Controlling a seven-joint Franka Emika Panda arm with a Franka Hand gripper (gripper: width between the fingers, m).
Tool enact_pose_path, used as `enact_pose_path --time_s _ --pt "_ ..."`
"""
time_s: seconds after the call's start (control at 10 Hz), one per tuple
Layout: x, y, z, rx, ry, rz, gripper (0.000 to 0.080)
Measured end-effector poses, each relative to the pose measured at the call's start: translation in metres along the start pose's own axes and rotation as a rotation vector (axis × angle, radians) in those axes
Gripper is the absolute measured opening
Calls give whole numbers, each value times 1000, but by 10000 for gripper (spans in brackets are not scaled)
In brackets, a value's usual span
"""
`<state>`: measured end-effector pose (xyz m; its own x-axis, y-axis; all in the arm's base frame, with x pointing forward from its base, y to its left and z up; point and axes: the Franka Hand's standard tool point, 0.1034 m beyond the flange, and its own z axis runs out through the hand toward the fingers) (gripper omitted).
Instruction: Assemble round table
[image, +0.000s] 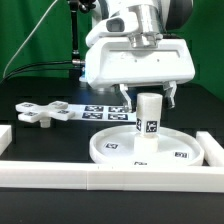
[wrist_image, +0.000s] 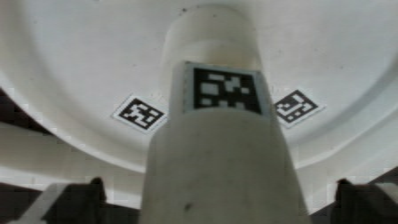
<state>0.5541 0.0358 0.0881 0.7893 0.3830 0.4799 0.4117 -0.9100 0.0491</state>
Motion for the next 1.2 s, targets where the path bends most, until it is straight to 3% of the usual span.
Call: enact_pose_path --time_s 0.3,0.6,1.0,1.2 --pt "19 14 -26 -28 -10 -26 648" --pt "19 15 -28 -31 -9 -31 648" --pt "19 9 -26 -8 -46 -31 648" --pt "22 -10 -28 49 -170 -31 648"
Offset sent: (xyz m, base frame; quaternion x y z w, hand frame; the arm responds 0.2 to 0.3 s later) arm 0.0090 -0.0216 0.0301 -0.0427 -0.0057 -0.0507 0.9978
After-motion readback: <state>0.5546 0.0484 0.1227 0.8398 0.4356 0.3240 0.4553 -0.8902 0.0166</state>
